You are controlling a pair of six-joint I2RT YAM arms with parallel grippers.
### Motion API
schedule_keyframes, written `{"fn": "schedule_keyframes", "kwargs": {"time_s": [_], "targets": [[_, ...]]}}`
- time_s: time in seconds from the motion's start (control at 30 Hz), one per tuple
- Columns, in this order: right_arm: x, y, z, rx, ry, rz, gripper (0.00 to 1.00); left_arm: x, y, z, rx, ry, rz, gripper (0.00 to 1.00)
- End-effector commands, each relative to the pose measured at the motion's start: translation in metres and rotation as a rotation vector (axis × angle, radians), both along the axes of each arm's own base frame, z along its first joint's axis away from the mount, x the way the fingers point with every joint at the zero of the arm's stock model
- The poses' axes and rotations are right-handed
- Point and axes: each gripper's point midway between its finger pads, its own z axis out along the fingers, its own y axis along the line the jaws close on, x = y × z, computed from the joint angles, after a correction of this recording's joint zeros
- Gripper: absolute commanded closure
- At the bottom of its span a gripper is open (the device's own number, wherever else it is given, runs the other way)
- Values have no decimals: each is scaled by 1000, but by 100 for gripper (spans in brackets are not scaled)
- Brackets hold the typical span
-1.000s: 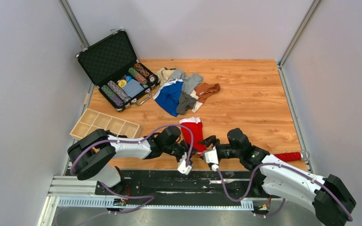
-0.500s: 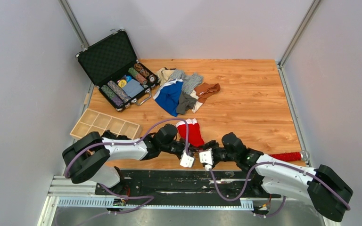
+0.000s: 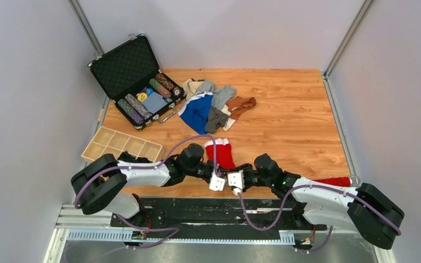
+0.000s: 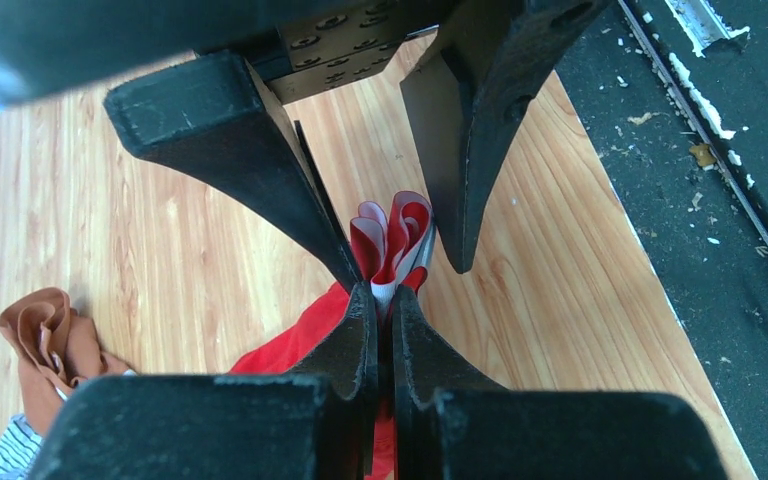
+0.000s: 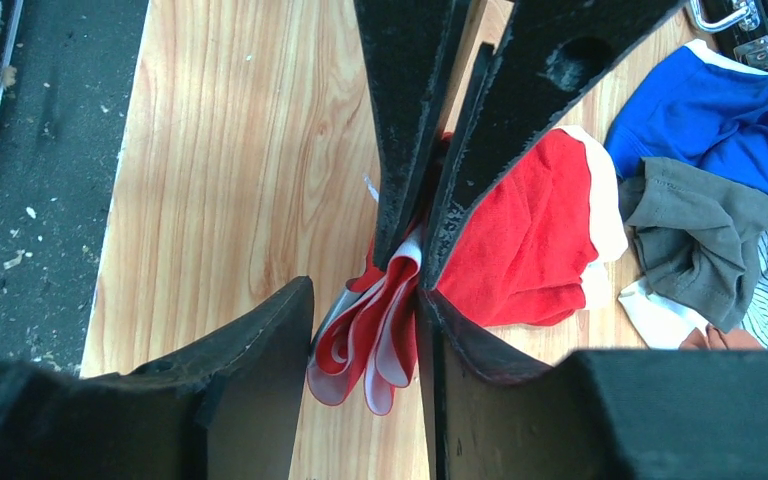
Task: Roll the underwear
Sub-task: Roll the underwear to the center of the board.
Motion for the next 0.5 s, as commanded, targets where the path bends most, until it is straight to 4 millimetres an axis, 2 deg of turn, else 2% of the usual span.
{"fn": "schedule_keyframes", "kwargs": {"time_s": [0.0, 0.13, 0.17, 0.27, 0.33, 0.4, 0.43, 0.47], "targets": [[12, 17, 24, 83, -29, -23, 57, 3, -4, 24, -83, -6, 12, 100], [14, 19, 21, 90, -34, -28, 60, 3, -2, 26, -89, 2, 21, 100], [15, 19, 22, 91, -37, -30, 65, 3, -2, 26, -89, 5, 22, 100], [18, 20, 22, 89, -40, -39, 87, 4, 2, 27, -93, 15, 36, 100], [18, 20, 20, 82, -28, -43, 92, 5, 4, 28, -96, 16, 55, 100], [16, 20, 18, 67, -1, -36, 94, 6, 8, 27, -87, 16, 74, 92], [16, 22, 20, 61, 18, -37, 95, 10, 11, 25, -76, 6, 97, 76], [15, 23, 22, 53, 38, -39, 95, 12, 14, 25, -68, 1, 113, 67]]}}
